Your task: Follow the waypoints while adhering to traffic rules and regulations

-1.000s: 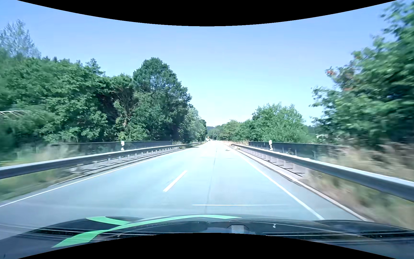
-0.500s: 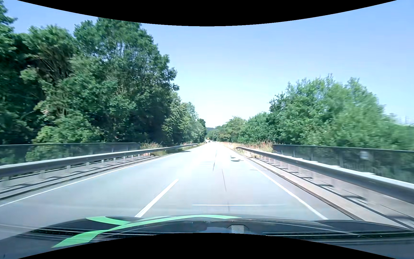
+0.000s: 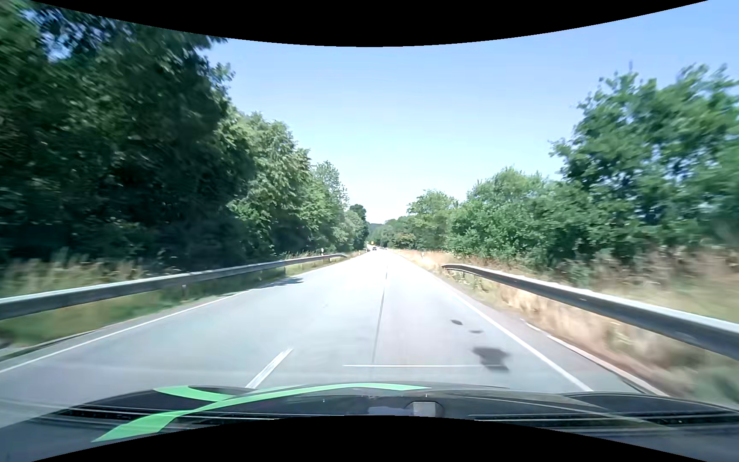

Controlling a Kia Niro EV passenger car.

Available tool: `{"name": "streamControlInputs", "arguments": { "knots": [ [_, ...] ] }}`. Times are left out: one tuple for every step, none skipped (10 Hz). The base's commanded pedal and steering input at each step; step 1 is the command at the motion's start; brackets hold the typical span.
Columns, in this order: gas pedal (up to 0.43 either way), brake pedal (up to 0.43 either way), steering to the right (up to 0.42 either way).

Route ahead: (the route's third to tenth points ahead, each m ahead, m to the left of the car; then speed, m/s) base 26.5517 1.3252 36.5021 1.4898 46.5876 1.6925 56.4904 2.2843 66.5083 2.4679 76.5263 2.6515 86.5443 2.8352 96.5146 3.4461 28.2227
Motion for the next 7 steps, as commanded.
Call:
{"name": "streamControlInputs", "arguments": {
  "knots": [
    [0.197,0.000,-0.003],
    [0.197,0.000,-0.003],
    [0.197,0.000,-0.003],
    [0.197,0.000,-0.003],
    [0.197,0.000,-0.002],
    [0.197,0.000,-0.002],
    [0.197,0.000,-0.002]
  ]
}}
